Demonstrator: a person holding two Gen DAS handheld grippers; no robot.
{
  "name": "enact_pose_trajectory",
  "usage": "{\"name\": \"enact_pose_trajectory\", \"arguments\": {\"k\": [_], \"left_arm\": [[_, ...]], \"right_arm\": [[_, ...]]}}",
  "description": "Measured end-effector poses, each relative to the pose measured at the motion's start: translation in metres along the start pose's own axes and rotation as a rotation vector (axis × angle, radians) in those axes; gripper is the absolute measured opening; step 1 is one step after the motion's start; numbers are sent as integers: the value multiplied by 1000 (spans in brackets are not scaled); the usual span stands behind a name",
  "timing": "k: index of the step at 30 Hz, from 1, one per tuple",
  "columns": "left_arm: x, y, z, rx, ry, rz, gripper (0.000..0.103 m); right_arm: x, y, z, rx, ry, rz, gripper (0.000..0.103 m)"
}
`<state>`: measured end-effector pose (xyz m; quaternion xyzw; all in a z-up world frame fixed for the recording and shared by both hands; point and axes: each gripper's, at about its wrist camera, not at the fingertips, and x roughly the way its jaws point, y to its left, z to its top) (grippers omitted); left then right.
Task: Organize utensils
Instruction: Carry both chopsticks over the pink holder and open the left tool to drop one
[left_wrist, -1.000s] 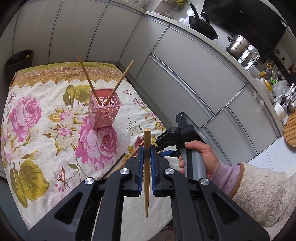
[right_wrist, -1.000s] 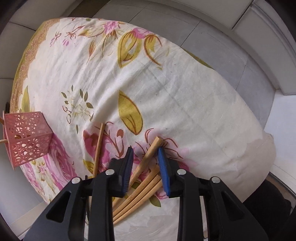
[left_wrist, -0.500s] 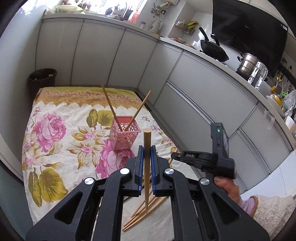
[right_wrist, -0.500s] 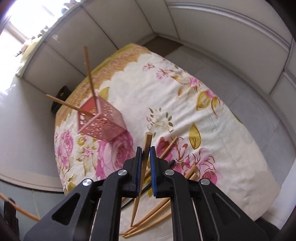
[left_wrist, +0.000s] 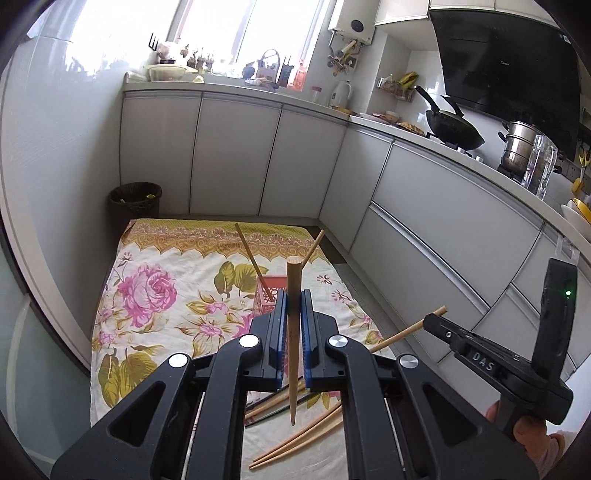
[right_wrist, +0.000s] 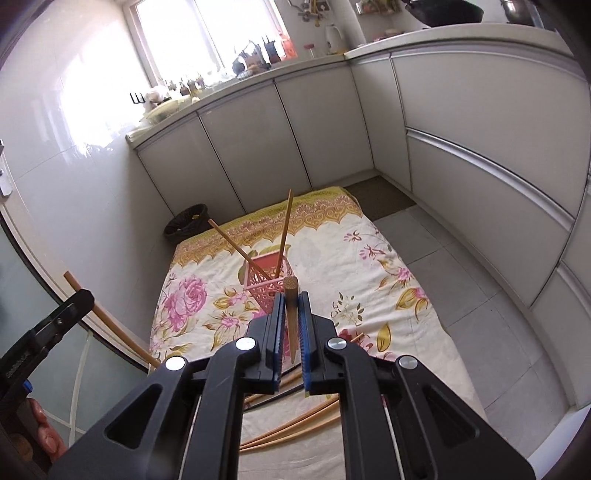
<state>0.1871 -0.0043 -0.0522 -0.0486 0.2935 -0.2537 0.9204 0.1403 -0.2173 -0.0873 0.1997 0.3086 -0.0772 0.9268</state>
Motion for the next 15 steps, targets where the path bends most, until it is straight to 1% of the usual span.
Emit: {"name": "enact_pose_trajectory", "arguments": {"k": [5,7,9,12,15], "left_arm": [[7,-11,11,8,-22,34,6],[11,-16,18,21,-51,57,6],[14,-20,26,31,-91,78,6],[19,-25,42,35,-172,108,6],[23,-30,54,36,-254,113,6]], "right_arm": [[-26,-2,20,8,-54,25,8],[-33,-3,29,5,-79,32,8],[-40,-4,38,-2,-108,35,8],[-48,-5,51,0,-144,45,8],[-50,-8,62,10,-172,52,8]]}}
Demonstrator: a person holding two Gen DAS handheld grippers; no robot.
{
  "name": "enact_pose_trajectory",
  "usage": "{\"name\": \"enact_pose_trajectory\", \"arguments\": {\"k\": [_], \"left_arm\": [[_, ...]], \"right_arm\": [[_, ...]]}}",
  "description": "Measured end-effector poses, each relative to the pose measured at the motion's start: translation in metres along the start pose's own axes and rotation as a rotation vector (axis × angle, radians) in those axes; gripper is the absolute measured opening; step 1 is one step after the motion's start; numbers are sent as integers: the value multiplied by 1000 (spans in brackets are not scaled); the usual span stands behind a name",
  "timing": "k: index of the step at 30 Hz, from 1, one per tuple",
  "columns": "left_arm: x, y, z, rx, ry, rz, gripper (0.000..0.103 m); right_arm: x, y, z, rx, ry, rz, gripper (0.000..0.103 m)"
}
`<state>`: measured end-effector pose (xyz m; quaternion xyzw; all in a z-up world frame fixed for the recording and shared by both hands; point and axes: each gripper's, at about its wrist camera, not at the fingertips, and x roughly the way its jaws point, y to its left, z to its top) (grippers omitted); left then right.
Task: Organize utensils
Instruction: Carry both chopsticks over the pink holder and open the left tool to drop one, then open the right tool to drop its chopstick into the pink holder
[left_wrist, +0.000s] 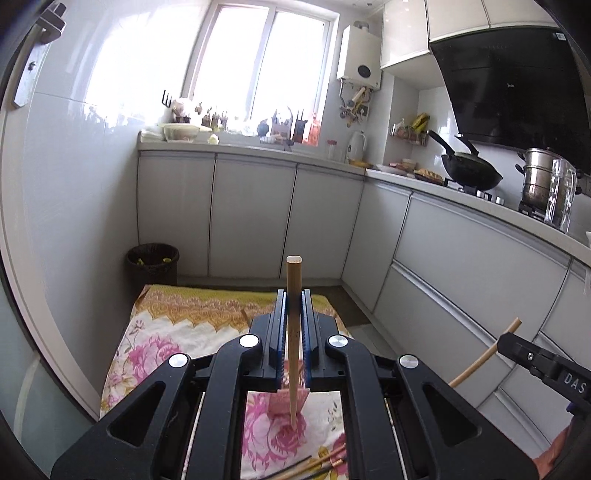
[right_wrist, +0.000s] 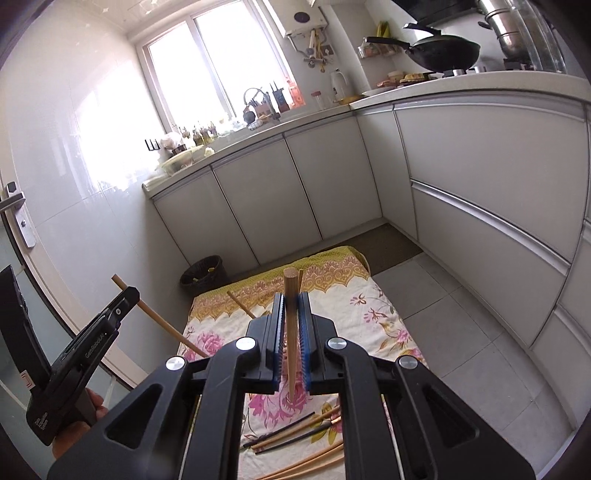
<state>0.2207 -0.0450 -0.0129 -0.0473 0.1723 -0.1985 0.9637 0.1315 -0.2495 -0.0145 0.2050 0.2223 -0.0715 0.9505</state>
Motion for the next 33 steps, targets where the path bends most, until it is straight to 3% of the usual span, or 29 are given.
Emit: {"name": "enact_pose_trajectory", "arguments": {"k": [9,27,28,29,33], "left_arm": [[41,-12,19,18,-78,-23,6],[120,-3,-16,48,17,42,7],[125,-2,-20,49,33,48,8],[128,0,-22,43,49,45,15],[111,6,-25,21,30,43,32]], "right_arm": [[12,-10,15,3,-38,-18,8],[46,-36,8,3,-17,-51,8],[46,-35,8,4,-16,-49,8],[45,-34,8,4,-18,-48,8],[42,-30,8,-9,-38,-45,8]]}}
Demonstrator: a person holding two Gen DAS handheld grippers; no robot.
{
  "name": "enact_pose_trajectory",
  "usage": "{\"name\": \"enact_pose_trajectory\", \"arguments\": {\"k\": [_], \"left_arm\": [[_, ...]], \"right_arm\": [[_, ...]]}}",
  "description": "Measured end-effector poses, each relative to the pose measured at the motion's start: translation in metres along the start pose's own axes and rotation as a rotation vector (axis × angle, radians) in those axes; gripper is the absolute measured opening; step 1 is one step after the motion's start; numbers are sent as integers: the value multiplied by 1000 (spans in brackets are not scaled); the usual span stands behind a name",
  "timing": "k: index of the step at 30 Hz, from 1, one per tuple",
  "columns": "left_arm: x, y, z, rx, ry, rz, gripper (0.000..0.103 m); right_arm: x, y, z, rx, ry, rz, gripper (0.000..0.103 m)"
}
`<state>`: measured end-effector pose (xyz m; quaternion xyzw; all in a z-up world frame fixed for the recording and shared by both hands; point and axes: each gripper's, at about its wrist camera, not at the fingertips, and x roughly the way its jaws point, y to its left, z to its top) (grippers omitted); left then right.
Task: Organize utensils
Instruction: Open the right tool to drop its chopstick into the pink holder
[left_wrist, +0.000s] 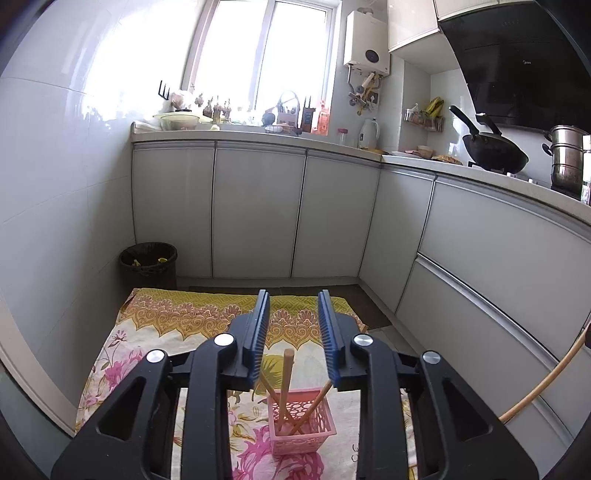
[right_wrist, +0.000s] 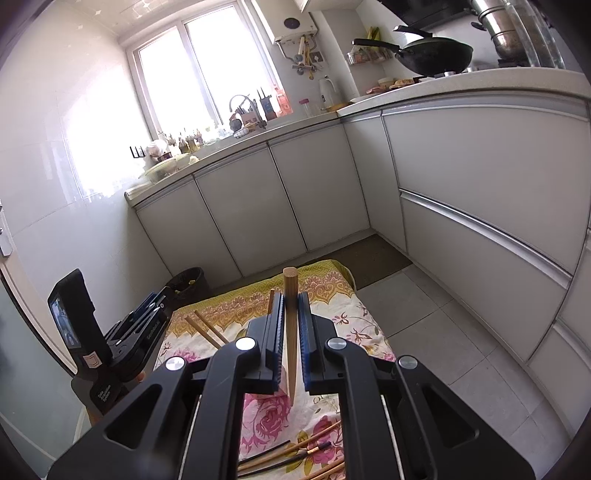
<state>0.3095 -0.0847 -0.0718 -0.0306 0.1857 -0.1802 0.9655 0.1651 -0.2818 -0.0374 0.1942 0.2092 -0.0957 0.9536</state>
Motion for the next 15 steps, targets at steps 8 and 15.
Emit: {"name": "enact_pose_trajectory", "arguments": {"k": [8,15], "left_arm": [[-60,31,-1,-104,-25,45,42],[-87,84,-49,-245,55,120,43]], "right_arm": [[-10,27,2,-23,-91,29,8],[15,64,4,-63,-166,51,8]]}}
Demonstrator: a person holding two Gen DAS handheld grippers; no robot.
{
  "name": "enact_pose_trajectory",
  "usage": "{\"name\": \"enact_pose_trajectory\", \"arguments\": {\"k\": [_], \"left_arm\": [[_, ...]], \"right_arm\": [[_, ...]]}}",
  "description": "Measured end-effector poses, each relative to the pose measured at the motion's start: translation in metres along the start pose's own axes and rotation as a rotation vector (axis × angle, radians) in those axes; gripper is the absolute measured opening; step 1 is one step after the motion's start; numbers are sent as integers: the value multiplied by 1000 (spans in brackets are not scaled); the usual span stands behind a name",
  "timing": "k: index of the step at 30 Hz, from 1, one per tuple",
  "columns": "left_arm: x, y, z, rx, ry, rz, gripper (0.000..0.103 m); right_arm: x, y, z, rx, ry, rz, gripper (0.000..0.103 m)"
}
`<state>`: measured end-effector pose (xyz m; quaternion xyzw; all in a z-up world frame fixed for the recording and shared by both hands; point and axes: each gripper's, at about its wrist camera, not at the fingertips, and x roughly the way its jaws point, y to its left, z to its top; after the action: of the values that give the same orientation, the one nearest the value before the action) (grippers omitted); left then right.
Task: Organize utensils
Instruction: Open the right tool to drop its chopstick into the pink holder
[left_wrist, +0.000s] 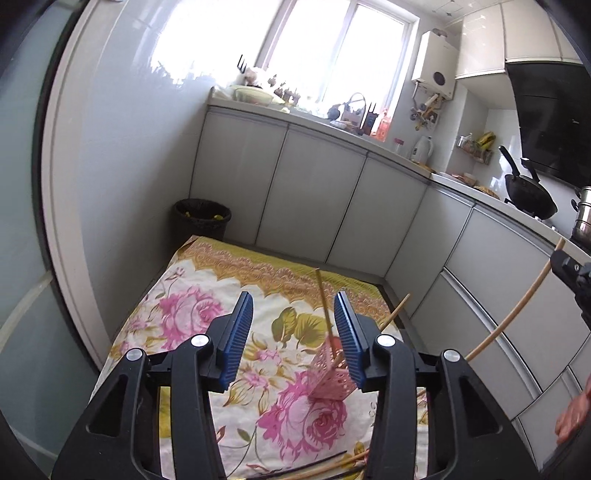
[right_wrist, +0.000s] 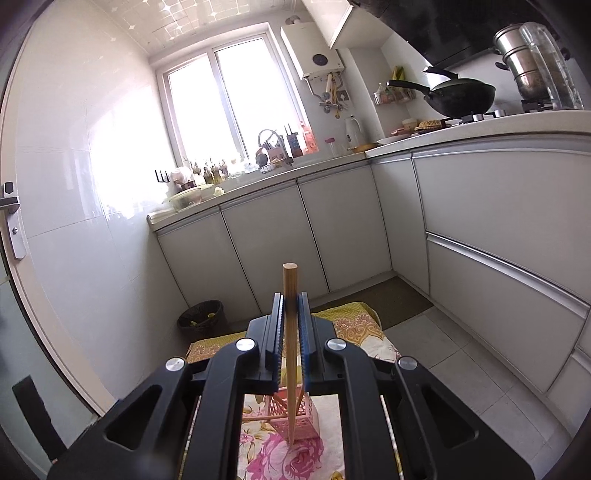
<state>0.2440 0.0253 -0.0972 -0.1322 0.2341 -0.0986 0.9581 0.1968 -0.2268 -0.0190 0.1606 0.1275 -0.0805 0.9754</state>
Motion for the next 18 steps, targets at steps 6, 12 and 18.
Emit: {"name": "enact_pose_trajectory", "arguments": {"k": [6,12,18], "left_arm": [[-2,35,-9,-63,32,14,43],[3,46,-8,-67,36,4,43],[11,45,-11,-33,53,24,43]], "right_arm": [[48,22,-9,-82,-14,-47,8],[79,38,-7,-119,-41,-53,8],[110,40,-33,-120,24,-62,9]]}}
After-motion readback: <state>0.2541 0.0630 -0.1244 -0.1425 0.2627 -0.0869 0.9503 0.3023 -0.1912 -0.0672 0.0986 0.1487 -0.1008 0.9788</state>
